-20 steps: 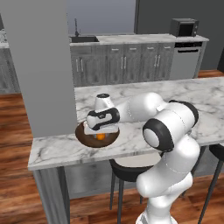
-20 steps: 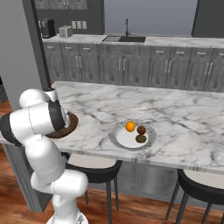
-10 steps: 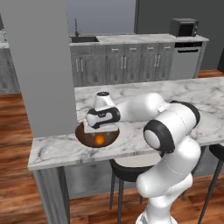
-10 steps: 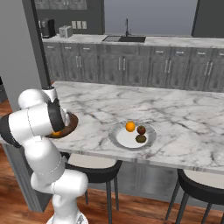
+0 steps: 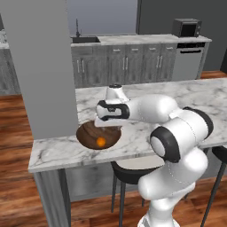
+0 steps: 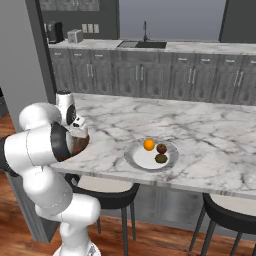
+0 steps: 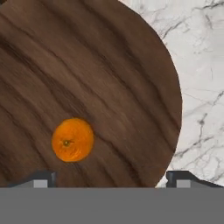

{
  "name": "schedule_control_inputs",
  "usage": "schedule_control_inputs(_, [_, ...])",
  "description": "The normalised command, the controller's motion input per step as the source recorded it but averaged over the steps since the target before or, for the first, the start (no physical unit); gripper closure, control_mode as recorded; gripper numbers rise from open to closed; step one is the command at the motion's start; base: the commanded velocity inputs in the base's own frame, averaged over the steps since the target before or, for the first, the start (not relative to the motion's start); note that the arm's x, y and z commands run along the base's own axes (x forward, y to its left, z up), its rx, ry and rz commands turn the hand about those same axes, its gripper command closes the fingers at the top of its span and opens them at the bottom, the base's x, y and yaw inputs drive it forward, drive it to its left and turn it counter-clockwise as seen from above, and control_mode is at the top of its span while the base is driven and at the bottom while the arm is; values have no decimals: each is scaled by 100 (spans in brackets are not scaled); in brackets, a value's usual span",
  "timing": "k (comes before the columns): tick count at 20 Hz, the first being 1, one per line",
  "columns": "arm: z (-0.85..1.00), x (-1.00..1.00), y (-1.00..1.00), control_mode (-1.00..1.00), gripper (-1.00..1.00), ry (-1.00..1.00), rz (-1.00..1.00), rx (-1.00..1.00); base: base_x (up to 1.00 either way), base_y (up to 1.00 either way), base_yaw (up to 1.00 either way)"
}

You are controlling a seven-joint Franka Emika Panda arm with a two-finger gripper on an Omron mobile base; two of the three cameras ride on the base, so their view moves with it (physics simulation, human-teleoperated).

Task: Take the fruits from the plate on the dining counter and place two fruits in each bowl.

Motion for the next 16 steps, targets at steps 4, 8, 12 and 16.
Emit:
schedule_control_inputs(4, [18, -16, -100, -100, -100, -11, -1, 10, 0, 0, 0])
schedule_control_inputs(8, [6, -23, -100, -100, -100, -14, 0, 14, 0, 0, 0])
schedule_control_inputs(12, [0, -23, -100, -100, -100, -11, -2, 12, 0, 0, 0])
schedule_control_inputs(16, [1, -25, -100, -100, -100, -4, -5, 8, 0, 0, 0])
